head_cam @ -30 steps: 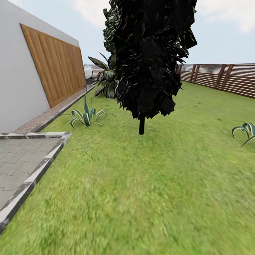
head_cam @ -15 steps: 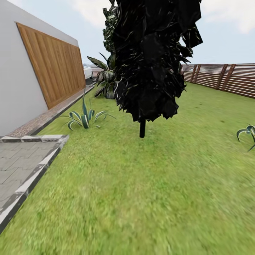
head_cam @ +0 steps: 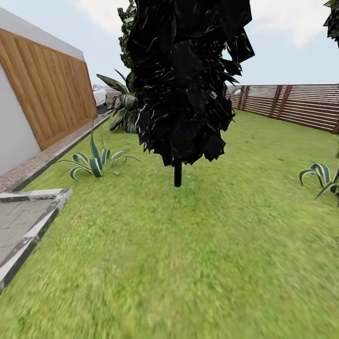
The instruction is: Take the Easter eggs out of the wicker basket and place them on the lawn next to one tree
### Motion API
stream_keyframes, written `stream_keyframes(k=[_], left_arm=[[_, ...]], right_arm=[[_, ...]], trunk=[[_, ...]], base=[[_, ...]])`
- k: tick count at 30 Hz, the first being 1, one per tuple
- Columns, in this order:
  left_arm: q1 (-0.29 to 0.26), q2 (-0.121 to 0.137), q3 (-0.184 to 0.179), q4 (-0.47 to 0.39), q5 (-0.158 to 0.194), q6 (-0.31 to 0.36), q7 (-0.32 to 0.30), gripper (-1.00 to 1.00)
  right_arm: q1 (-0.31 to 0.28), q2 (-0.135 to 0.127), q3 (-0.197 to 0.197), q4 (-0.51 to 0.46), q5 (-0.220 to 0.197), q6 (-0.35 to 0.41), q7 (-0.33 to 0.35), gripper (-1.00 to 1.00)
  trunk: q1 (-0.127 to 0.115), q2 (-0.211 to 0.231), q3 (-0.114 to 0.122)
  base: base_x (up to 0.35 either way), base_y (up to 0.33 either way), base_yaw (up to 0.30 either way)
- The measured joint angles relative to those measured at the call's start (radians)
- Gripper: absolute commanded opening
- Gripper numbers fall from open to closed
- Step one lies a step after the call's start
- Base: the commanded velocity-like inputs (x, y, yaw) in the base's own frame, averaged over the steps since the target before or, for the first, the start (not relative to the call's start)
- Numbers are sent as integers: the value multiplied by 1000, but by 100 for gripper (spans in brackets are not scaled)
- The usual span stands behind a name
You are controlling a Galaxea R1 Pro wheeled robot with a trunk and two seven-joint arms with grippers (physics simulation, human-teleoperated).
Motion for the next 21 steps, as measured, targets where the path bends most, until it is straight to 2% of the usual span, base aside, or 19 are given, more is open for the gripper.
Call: stream_keyframes(k=[3, 9, 21], left_arm=[[0, 0, 1, 0, 0, 0, 0, 100], [-1, 0, 1, 0, 0, 0, 0, 100], [0, 0, 1, 1, 0, 0, 0, 100]], right_arm=[[0, 0, 1, 0, 0, 0, 0, 100], [0, 0, 1, 0, 0, -1, 0, 100], [0, 0, 0, 0, 0, 0, 0, 100]], trunk=[[0, 0, 0], [0, 0, -1], [0, 0, -2]], base=[[336, 0, -71], [336, 0, -241], [336, 0, -31]])
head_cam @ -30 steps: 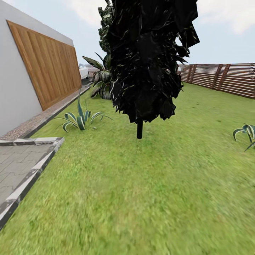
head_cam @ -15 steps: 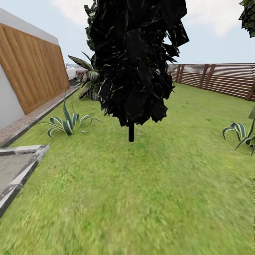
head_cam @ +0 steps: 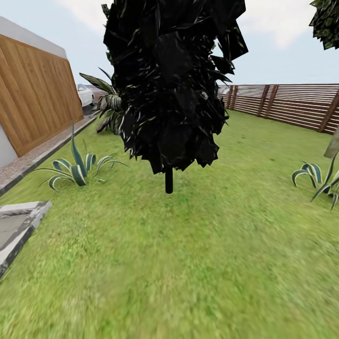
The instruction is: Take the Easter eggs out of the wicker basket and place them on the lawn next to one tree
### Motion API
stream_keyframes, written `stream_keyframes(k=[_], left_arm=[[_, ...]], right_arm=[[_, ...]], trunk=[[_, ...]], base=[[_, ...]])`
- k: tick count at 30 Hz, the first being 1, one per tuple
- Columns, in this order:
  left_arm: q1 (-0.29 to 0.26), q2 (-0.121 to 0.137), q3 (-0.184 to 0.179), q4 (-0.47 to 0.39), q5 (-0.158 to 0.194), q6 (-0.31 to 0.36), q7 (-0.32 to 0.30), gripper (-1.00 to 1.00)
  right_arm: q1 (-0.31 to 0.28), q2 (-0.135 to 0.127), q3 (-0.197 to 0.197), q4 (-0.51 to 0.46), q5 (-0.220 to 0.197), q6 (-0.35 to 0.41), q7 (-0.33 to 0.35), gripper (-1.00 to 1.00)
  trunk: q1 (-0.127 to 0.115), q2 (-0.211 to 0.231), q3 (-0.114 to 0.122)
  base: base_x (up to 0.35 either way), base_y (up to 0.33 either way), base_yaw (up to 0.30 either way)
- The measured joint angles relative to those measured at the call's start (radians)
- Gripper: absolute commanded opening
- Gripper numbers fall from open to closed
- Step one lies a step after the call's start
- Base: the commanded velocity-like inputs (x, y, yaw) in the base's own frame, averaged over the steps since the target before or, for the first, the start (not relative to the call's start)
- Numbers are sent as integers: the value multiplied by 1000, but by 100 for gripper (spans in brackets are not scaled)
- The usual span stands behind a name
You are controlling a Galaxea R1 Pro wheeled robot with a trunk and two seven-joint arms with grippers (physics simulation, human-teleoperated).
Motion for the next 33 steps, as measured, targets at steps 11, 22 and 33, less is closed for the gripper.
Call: stream_keyframes(k=[11, 22, 33], left_arm=[[0, 0, 0, 0, 0, 0, 0, 100], [0, 0, 0, -1, 0, 0, 0, 100], [0, 0, 0, 0, 0, 0, 0, 100]], right_arm=[[0, 0, 0, 0, 1, -1, 1, 100], [0, 0, 0, 0, 0, 0, 1, 100], [0, 0, 0, 0, 0, -1, 1, 100]], trunk=[[0, 0, -5], [0, 0, -9], [0, 0, -11]], base=[[336, 0, -267], [336, 0, -150], [336, 0, -127]])
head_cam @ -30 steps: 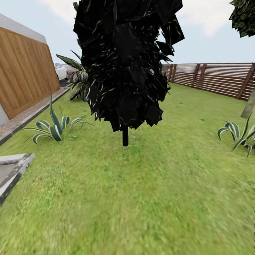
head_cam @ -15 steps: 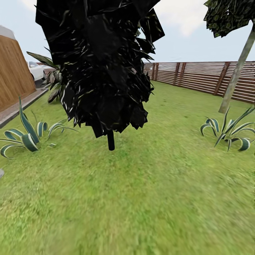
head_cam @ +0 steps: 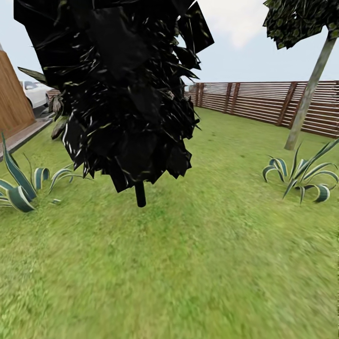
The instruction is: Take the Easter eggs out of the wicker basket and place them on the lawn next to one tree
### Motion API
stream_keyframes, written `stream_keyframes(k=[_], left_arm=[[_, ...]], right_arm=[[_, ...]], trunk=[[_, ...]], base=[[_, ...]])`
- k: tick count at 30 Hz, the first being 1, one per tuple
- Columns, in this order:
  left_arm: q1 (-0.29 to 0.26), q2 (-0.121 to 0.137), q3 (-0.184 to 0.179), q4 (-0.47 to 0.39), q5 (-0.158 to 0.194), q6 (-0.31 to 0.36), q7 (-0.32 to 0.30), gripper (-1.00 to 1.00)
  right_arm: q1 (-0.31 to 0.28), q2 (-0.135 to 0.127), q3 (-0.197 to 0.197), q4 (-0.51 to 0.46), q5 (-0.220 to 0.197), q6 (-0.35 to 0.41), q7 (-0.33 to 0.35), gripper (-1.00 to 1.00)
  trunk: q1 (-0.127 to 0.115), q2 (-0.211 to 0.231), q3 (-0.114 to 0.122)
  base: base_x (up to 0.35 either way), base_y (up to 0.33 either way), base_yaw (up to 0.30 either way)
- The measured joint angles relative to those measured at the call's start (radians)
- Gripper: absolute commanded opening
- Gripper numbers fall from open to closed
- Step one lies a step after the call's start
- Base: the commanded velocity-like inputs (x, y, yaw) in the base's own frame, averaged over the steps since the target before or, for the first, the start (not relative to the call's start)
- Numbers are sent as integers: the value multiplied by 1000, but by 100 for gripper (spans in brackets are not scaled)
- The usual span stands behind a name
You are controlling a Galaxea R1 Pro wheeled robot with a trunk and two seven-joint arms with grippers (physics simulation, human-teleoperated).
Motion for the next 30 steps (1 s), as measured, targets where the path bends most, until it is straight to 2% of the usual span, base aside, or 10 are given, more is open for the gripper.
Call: stream_keyframes(k=[6, 13, 30], left_arm=[[0, 0, 0, 0, 0, 0, 0, 100], [0, 0, 0, 0, 0, 0, 0, 100], [1, 0, 0, 0, 0, 0, 0, 100]], right_arm=[[0, 0, 1, 0, 1, 0, 0, 100], [0, 0, 1, 0, 1, 0, 0, 100], [0, 0, 1, 0, 1, 0, 4, 100]], trunk=[[0, 0, -3], [0, 0, -4], [0, 0, -13]], base=[[336, 0, -271], [336, 0, -154], [336, 0, -293]])
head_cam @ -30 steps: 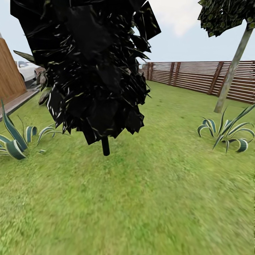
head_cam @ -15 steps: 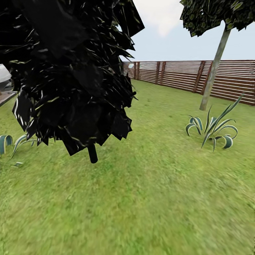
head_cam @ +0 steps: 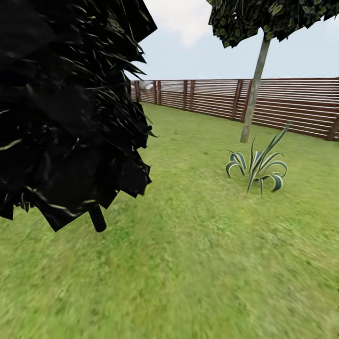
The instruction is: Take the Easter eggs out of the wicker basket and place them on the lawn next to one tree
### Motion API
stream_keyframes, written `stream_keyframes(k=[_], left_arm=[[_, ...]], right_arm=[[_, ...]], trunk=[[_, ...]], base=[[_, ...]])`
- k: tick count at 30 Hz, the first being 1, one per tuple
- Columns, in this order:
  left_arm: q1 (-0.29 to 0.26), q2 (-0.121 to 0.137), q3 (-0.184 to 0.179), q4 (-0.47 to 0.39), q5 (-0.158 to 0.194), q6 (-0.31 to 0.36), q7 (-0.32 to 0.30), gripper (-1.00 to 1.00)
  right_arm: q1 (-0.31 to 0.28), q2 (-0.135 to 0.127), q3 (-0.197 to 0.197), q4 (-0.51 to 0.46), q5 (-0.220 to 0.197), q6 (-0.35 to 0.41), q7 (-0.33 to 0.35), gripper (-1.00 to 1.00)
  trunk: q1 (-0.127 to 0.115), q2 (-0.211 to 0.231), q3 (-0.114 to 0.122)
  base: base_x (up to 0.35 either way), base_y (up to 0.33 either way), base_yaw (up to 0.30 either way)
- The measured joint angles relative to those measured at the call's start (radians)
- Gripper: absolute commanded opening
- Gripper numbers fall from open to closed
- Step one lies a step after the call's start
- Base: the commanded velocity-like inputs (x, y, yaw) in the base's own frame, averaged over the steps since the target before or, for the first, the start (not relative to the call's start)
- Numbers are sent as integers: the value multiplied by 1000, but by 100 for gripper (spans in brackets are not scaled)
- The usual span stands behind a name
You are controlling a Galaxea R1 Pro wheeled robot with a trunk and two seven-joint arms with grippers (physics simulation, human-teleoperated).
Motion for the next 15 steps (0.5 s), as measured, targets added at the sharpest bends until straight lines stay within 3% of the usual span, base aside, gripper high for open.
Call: stream_keyframes(k=[4, 11, 15], left_arm=[[0, 0, 0, 0, 0, 0, 0, 100], [0, 0, 0, 0, 0, 0, 0, 100], [-1, 0, 0, 0, 0, 0, 0, 100]], right_arm=[[0, 0, 0, 0, -1, 0, 0, 100], [0, 0, -1, 0, -1, 1, -3, 100], [0, 0, 0, 0, 0, 1, -3, 100]], trunk=[[0, 0, -2], [0, 0, -2], [0, 0, -2]], base=[[336, 0, -248], [336, 0, -27], [336, 0, -197]])
